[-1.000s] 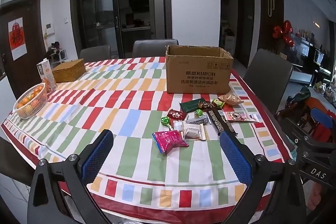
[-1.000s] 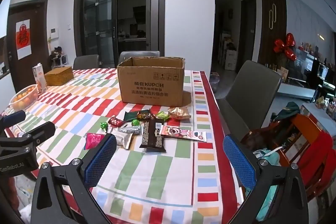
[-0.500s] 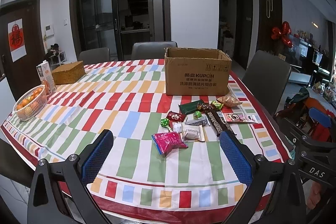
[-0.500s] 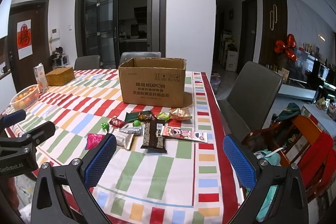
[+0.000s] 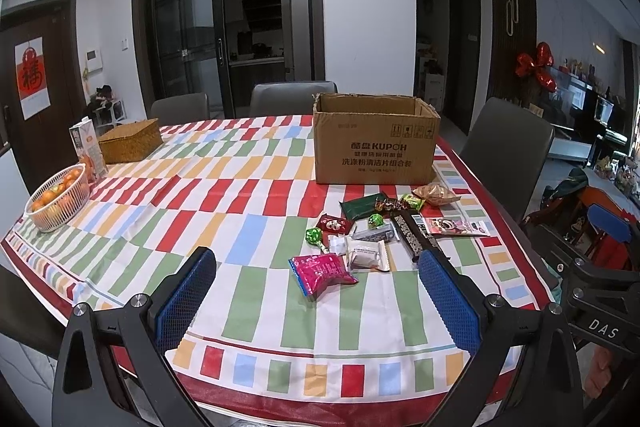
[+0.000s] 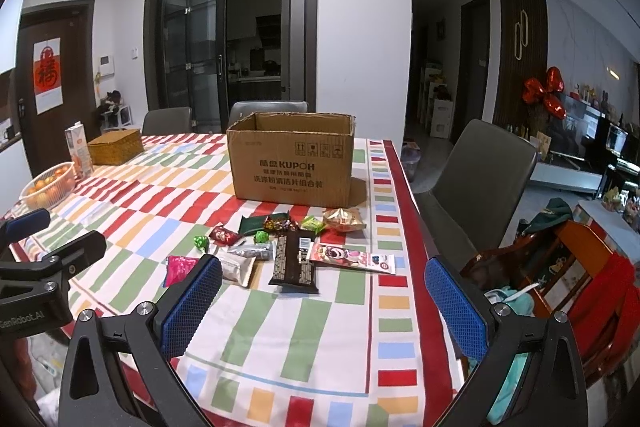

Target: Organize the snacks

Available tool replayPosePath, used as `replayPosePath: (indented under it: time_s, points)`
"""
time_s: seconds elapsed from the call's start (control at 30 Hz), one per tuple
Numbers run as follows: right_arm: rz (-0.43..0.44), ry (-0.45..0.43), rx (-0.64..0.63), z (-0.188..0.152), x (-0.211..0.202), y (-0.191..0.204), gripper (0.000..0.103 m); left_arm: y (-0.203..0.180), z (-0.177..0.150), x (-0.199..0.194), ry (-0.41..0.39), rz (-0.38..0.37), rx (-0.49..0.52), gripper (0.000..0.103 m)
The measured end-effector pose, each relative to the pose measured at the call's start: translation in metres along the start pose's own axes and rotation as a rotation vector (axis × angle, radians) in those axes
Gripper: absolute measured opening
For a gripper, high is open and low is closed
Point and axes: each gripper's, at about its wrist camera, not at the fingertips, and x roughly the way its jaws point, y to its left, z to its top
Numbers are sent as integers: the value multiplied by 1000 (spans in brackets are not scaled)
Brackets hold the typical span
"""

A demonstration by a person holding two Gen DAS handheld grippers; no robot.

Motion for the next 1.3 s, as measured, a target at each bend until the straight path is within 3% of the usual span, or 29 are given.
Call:
replayPosePath:
  time_s: [1.3]
  points:
    - [4, -2, 0, 4, -5, 3, 103, -1, 4, -2, -8, -4, 1, 103]
